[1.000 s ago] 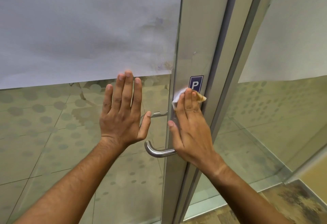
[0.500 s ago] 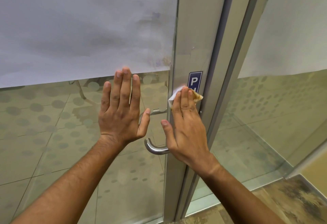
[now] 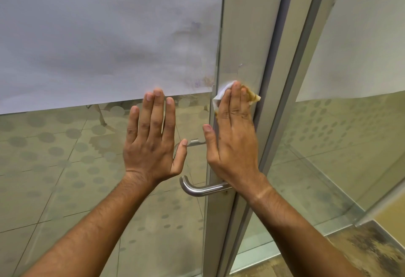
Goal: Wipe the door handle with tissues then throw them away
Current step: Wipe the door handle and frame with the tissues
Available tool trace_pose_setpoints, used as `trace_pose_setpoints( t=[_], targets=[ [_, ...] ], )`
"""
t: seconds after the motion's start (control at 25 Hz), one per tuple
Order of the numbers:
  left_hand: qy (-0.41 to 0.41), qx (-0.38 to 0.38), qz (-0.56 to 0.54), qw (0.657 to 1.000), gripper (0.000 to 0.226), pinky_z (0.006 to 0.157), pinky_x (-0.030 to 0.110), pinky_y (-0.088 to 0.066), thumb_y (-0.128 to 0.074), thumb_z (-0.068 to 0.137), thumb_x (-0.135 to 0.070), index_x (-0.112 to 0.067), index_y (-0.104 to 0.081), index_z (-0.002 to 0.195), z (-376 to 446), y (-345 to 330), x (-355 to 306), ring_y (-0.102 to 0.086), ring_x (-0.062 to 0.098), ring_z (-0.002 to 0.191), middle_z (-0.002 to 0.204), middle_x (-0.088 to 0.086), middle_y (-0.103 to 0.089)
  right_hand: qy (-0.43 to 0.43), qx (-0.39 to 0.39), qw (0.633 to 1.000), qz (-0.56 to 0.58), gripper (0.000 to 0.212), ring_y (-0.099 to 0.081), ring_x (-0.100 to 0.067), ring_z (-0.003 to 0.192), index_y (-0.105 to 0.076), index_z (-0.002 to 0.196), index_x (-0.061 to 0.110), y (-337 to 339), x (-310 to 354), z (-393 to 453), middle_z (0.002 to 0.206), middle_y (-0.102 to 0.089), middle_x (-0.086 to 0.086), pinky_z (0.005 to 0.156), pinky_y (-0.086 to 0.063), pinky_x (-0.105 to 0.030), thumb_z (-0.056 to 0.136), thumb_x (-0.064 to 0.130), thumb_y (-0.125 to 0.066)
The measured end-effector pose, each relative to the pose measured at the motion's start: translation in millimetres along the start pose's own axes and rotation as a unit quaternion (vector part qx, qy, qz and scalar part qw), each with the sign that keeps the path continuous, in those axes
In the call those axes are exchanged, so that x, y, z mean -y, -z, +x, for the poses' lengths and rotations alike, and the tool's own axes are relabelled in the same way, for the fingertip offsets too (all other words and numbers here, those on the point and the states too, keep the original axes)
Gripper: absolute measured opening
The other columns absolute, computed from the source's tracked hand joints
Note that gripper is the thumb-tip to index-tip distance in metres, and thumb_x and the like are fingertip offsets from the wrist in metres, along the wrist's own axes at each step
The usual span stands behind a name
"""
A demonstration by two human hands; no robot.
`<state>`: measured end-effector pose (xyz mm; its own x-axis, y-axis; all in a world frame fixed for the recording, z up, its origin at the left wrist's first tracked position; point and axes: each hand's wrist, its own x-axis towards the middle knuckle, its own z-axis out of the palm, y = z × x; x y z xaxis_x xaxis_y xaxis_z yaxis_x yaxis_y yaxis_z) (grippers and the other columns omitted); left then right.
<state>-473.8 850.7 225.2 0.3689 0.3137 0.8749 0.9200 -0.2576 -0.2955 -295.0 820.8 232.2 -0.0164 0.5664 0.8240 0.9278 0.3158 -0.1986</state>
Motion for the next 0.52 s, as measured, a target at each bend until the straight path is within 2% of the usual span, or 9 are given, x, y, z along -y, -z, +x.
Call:
trace_pose_setpoints(
  t=[0.2, 0.36, 0.44, 0.52],
  targets=[
    [0.001, -0.001, 0.005, 1.000, 0.088, 0.125, 0.045, 0.002, -0.042, 0.090, -0.046, 0.001, -0.009, 0.156, 0, 0, 0, 0.011, 0.029, 0.153, 0.159, 0.025, -0.011, 0.013, 0.086, 0.996, -0.018, 0.072, 0.000, -0.028, 0.152, -0.009, 0.153, -0.001, 1, -4, -44, 0.163, 0.000, -0.017, 0.123, -0.013, -0.047, 0.100, 0.033, -0.044],
    [-0.001, -0.005, 0.000, 1.000, 0.087, 0.125, 0.046, 0.002, -0.042, 0.090, -0.046, 0.000, -0.009, 0.156, 0, 1, 0, 0.010, 0.029, 0.154, 0.159, 0.025, -0.012, 0.002, 0.012, 1.000, 0.002, 0.062, -0.003, -0.030, 0.152, -0.011, 0.153, -0.004, 3, 4, -6, 0.162, -0.002, -0.019, 0.124, -0.010, -0.044, 0.103, 0.025, -0.034],
    [-0.001, -0.005, 0.006, 1.000, 0.087, 0.125, 0.045, 0.002, -0.041, 0.090, -0.046, 0.000, -0.009, 0.156, 0, 0, 1, 0.010, 0.029, 0.154, 0.160, 0.025, -0.011, 0.013, -0.014, 1.000, -0.005, 0.058, -0.012, -0.033, 0.150, -0.020, 0.151, -0.006, 5, 2, -3, 0.160, -0.013, -0.021, 0.123, -0.017, -0.044, 0.100, 0.010, -0.044],
    [-0.001, -0.001, 0.004, 1.000, 0.088, 0.125, 0.045, 0.003, -0.042, 0.090, -0.046, 0.000, -0.008, 0.157, 0, -1, 1, 0.010, 0.029, 0.154, 0.160, 0.025, -0.010, 0.023, -0.032, 0.999, -0.024, 0.056, -0.032, -0.033, 0.143, -0.037, 0.144, -0.006, 6, 0, -18, 0.152, -0.035, -0.023, 0.116, -0.032, -0.042, 0.089, -0.005, -0.050]
  ],
)
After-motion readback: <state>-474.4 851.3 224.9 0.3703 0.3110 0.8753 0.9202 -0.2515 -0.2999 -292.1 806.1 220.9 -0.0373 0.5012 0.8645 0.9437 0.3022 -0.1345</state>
